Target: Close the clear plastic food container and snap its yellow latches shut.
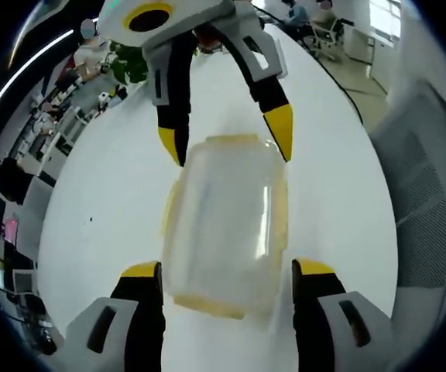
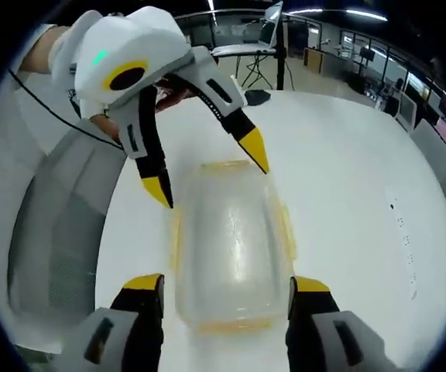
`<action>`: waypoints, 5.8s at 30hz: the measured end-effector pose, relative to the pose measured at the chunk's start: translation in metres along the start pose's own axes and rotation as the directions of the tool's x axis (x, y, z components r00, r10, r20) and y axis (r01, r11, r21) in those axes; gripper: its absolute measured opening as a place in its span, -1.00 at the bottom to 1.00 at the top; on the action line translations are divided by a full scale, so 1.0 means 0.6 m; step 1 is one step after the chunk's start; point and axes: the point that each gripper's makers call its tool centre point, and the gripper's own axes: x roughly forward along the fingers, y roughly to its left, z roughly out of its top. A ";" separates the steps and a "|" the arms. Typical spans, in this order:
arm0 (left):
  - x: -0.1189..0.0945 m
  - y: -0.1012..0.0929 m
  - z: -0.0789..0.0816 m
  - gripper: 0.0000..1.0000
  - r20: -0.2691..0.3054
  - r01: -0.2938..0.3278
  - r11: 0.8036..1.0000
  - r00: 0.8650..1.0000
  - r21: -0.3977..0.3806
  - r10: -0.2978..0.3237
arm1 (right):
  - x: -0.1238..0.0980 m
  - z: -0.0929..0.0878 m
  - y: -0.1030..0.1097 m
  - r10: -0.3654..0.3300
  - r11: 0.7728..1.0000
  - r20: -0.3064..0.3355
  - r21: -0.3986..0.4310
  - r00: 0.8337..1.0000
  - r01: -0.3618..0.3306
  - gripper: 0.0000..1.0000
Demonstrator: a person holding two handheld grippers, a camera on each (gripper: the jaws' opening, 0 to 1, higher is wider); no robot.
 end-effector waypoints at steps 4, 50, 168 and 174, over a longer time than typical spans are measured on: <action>0.002 0.003 -0.003 0.45 -0.004 0.004 1.000 1.000 0.005 -0.004 | -0.001 0.000 -0.006 -0.049 0.999 0.007 -0.015 0.999 0.049 0.40; 0.048 -0.005 -0.054 0.63 -0.143 0.031 0.993 0.990 0.116 -0.014 | 0.039 -0.041 -0.005 -0.155 0.984 -0.145 -0.112 0.977 0.140 0.47; -0.017 0.086 -0.225 0.70 -0.084 0.015 1.000 0.996 0.011 -0.014 | 0.141 0.138 -0.078 -0.192 0.977 -0.126 -0.121 0.973 0.177 0.53; -0.021 0.088 -0.223 0.99 -0.064 -0.019 0.999 0.998 0.032 0.021 | 0.142 0.139 -0.076 -0.217 0.974 -0.112 -0.091 0.970 0.207 0.67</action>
